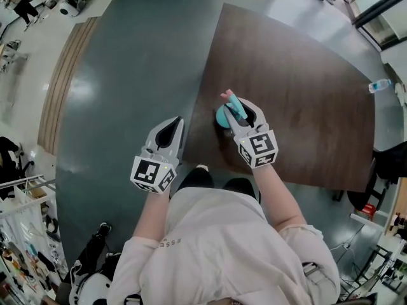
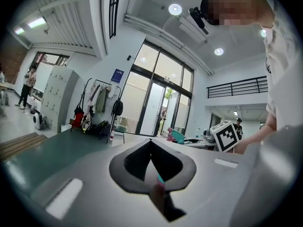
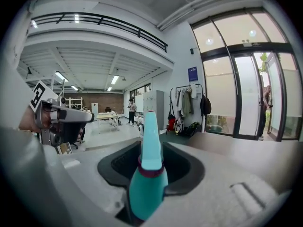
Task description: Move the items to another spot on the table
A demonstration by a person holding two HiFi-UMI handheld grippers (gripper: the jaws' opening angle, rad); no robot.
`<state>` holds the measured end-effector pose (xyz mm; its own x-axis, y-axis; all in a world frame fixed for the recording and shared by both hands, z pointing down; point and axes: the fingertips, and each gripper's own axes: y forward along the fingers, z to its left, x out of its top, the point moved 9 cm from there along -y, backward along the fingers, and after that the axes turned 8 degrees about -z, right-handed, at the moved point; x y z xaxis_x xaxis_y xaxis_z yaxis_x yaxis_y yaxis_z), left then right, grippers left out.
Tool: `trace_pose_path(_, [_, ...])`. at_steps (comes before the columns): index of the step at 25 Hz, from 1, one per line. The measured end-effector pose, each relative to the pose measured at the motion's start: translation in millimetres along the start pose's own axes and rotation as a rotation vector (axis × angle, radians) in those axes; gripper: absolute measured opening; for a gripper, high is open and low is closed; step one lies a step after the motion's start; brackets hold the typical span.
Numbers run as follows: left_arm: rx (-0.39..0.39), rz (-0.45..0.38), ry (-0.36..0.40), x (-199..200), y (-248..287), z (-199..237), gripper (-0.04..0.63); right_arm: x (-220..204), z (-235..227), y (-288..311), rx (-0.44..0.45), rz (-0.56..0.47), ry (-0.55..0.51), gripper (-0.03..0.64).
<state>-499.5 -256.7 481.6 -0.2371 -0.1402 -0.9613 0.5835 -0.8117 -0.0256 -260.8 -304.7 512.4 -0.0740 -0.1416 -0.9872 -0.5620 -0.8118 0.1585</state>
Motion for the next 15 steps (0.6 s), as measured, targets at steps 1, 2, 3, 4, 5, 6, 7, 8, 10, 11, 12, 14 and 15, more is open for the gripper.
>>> trace_pose_path(1, [-0.009,-0.001,0.0,5.4,-0.7,-1.8,0.008,5.9,0.6,-5.5,-0.015,-0.004,0.001,0.133])
trace_pose_path(2, [-0.019,0.0,0.001,11.0,-2.1,-3.7,0.008,11.8,2.1,-11.1,-0.029,-0.007,0.003,0.133])
trace_pose_path(3, [-0.03,0.001,0.002,16.2,-3.3,-6.0,0.008,17.4,3.8,-17.1,-0.041,-0.01,0.007,0.133])
trace_pose_path(4, [-0.042,0.003,0.002,20.6,-4.0,-9.1,0.008,22.2,5.3,-23.8,-0.054,-0.014,0.009,0.132])
trace_pose_path(5, [-0.057,0.006,0.004,24.3,-3.6,-13.0,0.008,26.1,5.9,-31.3,-0.067,-0.018,0.012,0.132])
trace_pose_path(6, [-0.073,0.009,0.006,27.3,-2.1,-17.7,0.008,29.4,5.3,-39.5,-0.081,-0.022,0.014,0.132])
trace_pose_path(7, [-0.09,0.012,0.008,29.8,0.8,-23.1,0.008,32.5,3.5,-48.2,-0.097,-0.026,0.014,0.132])
trace_pose_path(8, [-0.109,0.014,0.011,31.9,4.7,-29.4,0.008,35.5,0.4,-57.4,-0.115,-0.031,0.015,0.132])
trace_pose_path(10, [-0.148,0.016,0.019,34.9,14.2,-44.9,0.008,40.2,-8.8,-77.7,-0.154,-0.045,0.017,0.132])
trace_pose_path(11, [-0.167,0.017,0.024,35.8,19.0,-53.8,0.008,41.9,-14.1,-88.6,-0.174,-0.052,0.021,0.132])
trace_pose_path(12, [-0.185,0.018,0.028,36.3,23.3,-63.1,0.008,43.1,-19.2,-100.2,-0.193,-0.058,0.026,0.132])
trace_pose_path(14, [-0.218,0.022,0.036,35.6,29.7,-82.7,0.008,44.1,-27.7,-125.5,-0.231,-0.068,0.036,0.132])
trace_pose_path(15, [-0.234,0.024,0.04,34.5,32.3,-93.4,0.008,44.1,-31.5,-139.5,-0.248,-0.074,0.042,0.132])
